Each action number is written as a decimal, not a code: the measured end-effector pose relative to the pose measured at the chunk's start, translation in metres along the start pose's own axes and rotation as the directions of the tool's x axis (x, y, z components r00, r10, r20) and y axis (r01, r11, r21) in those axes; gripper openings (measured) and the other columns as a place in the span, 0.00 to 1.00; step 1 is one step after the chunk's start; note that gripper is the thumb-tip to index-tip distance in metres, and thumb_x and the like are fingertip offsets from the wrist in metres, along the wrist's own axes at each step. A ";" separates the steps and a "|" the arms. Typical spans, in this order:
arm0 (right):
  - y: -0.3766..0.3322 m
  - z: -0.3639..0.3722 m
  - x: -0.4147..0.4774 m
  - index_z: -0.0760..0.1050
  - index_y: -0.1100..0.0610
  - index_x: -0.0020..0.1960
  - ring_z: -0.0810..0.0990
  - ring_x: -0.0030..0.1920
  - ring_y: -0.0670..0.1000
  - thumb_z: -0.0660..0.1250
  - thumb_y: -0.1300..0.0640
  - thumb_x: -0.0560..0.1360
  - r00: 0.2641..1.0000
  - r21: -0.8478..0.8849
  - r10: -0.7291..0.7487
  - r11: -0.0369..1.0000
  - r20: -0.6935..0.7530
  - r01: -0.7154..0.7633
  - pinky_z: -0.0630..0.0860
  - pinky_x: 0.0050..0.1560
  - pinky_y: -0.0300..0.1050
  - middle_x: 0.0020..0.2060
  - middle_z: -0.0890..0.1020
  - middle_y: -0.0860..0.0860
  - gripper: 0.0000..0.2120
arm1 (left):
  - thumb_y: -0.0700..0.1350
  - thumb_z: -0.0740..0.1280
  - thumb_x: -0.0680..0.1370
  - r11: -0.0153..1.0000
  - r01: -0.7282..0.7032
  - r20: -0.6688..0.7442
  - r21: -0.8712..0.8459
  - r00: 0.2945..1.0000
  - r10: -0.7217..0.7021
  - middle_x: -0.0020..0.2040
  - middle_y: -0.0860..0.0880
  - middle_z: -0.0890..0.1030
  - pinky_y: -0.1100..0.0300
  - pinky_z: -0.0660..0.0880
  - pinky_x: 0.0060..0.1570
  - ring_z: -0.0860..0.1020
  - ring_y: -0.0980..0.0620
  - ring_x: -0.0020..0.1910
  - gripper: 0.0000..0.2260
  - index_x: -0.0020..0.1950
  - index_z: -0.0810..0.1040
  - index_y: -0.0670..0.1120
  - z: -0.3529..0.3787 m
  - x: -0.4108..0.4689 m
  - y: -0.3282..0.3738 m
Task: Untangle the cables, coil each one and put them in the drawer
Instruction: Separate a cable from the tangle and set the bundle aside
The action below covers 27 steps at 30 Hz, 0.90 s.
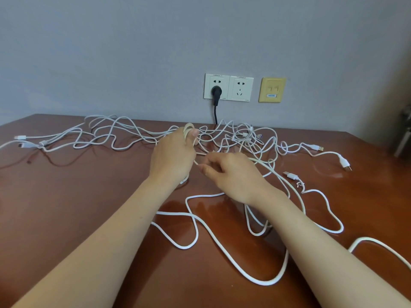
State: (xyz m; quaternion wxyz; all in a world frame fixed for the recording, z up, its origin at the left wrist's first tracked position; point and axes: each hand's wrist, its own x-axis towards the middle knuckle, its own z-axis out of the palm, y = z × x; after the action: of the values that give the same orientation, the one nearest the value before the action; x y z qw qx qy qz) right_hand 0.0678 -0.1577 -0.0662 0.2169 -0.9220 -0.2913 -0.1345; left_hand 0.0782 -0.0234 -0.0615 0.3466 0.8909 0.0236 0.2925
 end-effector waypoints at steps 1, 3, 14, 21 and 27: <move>0.000 -0.001 -0.001 0.67 0.48 0.39 0.67 0.37 0.50 0.59 0.50 0.79 1.000 -0.017 -0.005 1.000 0.002 0.005 0.61 0.45 0.43 0.25 0.67 0.44 0.10 | 0.52 0.52 0.82 0.997 -0.020 -0.004 0.079 1.000 0.021 0.51 0.40 0.80 0.52 0.66 0.48 0.74 0.38 0.54 0.17 0.56 0.76 0.44 0.000 -0.001 -0.001; -0.001 -0.001 -0.002 0.64 0.49 0.35 0.67 0.37 0.50 0.58 0.50 0.79 1.000 -0.050 -0.015 0.999 0.000 0.015 0.59 0.45 0.43 0.25 0.66 0.44 0.14 | 0.52 0.52 0.82 0.989 -0.016 -0.026 0.144 0.999 0.020 0.56 0.40 0.79 0.51 0.66 0.50 0.73 0.37 0.58 0.18 0.61 0.74 0.43 0.000 -0.003 -0.002; 0.004 0.005 0.000 0.76 0.52 0.47 0.74 0.42 0.55 0.56 0.48 0.80 1.000 0.011 -0.017 1.000 0.015 0.016 0.64 0.46 0.45 0.27 0.69 0.46 0.13 | 0.47 0.51 0.84 0.187 0.462 0.365 -0.867 0.844 -0.392 0.18 0.55 0.67 0.69 0.70 0.18 0.65 0.59 0.14 0.16 0.36 0.65 0.47 -0.010 0.009 0.004; 0.009 0.004 0.002 0.67 0.49 0.41 0.69 0.37 0.51 0.59 0.49 0.79 0.999 0.086 -0.044 0.995 0.017 0.042 0.63 0.42 0.46 0.27 0.69 0.46 0.09 | 0.48 0.52 0.83 0.361 0.454 0.297 -0.815 0.861 -0.412 0.16 0.56 0.61 0.73 0.55 0.17 0.56 0.60 0.14 0.16 0.37 0.65 0.47 -0.014 0.016 -0.008; 0.007 0.002 0.004 0.71 0.44 0.35 0.68 0.30 0.45 0.64 0.58 0.76 1.000 0.448 -0.029 0.893 -0.002 0.027 0.66 0.37 0.44 0.26 0.70 0.44 0.13 | 0.51 0.56 0.82 0.596 0.506 0.396 -0.624 0.862 -0.317 0.16 0.56 0.64 0.72 0.57 0.18 0.58 0.59 0.14 0.15 0.37 0.67 0.47 -0.009 0.012 -0.008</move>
State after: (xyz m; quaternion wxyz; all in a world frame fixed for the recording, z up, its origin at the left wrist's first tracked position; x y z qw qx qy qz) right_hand 0.0761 -0.1599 -0.0689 0.4207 -0.8433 -0.3283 -0.0645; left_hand 0.0848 -0.0095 -0.0553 0.7204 0.6853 0.0731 0.0781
